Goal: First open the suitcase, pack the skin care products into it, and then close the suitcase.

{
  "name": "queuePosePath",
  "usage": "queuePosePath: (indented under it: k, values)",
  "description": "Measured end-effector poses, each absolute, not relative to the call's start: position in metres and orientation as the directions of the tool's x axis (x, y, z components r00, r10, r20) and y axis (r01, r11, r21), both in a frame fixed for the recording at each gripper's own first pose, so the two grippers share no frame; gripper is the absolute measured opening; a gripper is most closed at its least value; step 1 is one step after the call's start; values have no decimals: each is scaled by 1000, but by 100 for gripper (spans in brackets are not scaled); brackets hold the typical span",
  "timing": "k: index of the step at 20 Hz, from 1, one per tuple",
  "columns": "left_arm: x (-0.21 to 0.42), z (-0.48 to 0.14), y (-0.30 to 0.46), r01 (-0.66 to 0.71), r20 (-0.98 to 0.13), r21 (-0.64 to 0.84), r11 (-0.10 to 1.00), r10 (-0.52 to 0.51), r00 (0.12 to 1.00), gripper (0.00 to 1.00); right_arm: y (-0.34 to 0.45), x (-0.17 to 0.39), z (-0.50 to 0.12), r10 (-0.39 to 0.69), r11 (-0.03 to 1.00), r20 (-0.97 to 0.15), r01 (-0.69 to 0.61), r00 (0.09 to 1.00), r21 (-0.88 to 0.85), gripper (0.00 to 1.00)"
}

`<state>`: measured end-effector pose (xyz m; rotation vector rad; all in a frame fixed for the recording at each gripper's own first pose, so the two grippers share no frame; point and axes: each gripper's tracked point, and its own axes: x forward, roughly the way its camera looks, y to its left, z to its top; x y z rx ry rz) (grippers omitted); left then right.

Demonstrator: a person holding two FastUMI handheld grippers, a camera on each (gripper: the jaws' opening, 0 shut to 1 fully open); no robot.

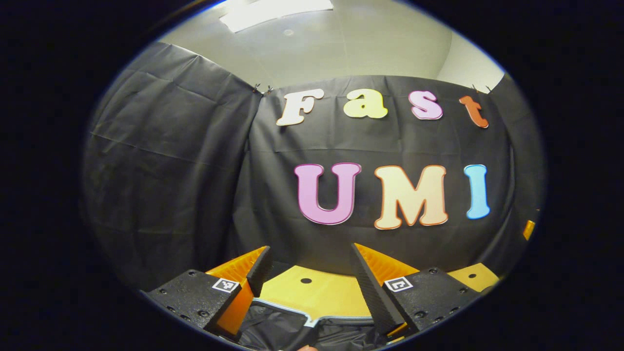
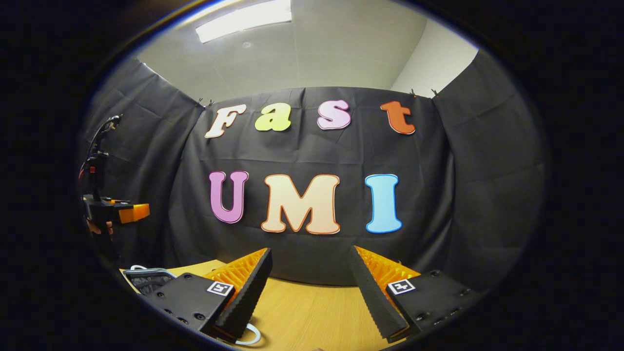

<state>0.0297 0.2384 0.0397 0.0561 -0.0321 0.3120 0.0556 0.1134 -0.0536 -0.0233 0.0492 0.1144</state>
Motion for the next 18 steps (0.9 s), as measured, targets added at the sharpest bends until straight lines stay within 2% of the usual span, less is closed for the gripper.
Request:
queuePosePath:
  k: [5,18]
  values:
    - [26,14,178,-235,-17,37,971,236,972,92,81,48,-55,86,996,-46,-86,995,-2,98]
    - [9,-81,37,4,-181,22,1000,0,983,93,24,12,-65,98,995,-50,-98,994,-9,98]
